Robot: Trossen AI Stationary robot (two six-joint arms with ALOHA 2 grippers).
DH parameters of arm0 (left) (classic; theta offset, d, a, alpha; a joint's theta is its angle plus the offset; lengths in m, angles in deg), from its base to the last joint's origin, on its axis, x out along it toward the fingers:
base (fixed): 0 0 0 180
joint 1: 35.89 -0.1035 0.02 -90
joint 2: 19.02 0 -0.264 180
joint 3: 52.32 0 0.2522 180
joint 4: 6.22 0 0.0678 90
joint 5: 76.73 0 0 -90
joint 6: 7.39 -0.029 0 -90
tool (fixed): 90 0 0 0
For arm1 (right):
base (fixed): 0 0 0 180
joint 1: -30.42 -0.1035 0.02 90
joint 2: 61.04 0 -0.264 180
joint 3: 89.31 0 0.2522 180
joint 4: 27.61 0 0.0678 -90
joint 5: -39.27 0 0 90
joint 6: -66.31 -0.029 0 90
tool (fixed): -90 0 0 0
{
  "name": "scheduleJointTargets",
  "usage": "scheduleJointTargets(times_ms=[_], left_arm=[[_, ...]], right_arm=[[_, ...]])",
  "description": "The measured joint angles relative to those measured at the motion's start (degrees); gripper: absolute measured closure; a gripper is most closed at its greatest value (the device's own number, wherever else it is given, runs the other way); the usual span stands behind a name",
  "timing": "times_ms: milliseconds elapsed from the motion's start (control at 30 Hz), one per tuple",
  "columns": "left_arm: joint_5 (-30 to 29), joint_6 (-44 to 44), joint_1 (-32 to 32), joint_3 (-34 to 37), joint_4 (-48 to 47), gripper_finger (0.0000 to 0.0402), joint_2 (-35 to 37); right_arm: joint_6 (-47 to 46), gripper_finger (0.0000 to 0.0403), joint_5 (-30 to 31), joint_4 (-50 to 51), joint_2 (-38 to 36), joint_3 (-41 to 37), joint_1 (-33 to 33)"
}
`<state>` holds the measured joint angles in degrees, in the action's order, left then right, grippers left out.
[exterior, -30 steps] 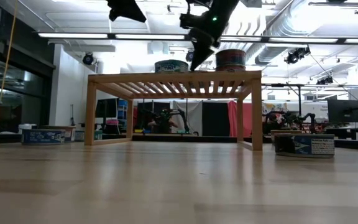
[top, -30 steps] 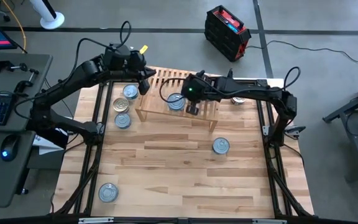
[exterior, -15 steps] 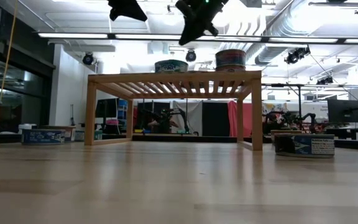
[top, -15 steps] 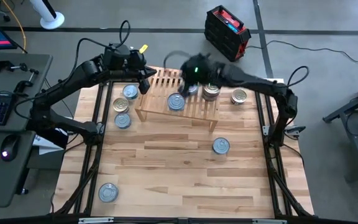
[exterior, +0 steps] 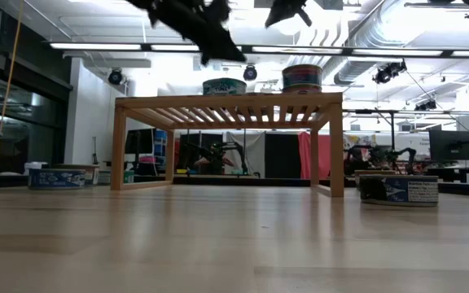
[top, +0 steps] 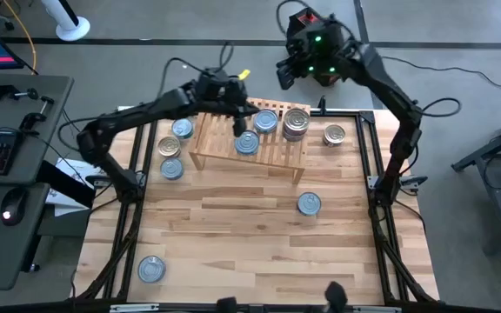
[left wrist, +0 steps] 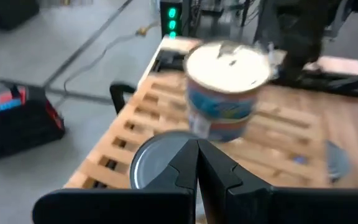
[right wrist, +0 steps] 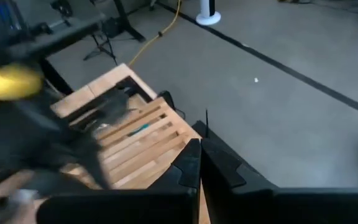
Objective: Stack canned seafood by type on shelf
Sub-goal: Adjust the tuna cans on the shelf
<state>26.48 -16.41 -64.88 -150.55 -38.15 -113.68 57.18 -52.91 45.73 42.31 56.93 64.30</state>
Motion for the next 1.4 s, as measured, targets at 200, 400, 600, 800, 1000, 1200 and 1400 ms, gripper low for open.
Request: scheduleJointTargets(times_ms=[200,400,600,800,1000,1200,1400], left_arm=[[-0.1,0.0,-0.8,0.1,2.4,0.0401,-6.9],[1.8,-0.4,-0.8,0.1,5.6,0.0401,-9.0],[1.8,-2.6,-1.8,0.1,2.9,0.0401,-9.0],[2.0,-2.8,-3.6,0.0,0.5,0.0401,-9.0],[2.0,-2.9,-5.5,-0.1,-1.6,0.0401,-8.6],[2.3,-2.8,-6.9,-0.4,-7.2,0.0401,-8.3],[0.4,-2.8,-7.2,-0.3,-11.9,0.0401,-7.2]], right_arm=[[-2.5,0.0403,0.6,1.0,-2.6,0.3,-0.4],[-3.5,0.0403,2.4,2.4,-3.1,0.1,-1.3],[-3.9,0.0403,2.6,2.8,-3.1,0.1,-1.7],[-3.9,0.0403,2.6,2.8,-3.1,0.1,-1.7],[-3.2,0.0403,2.6,2.8,-3.2,0.1,-2.2],[-2.4,0.0403,2.6,4.8,-3.2,0.1,-2.5],[0.7,0.0403,-3.0,8.9,-2.7,0.0,-2.6]])
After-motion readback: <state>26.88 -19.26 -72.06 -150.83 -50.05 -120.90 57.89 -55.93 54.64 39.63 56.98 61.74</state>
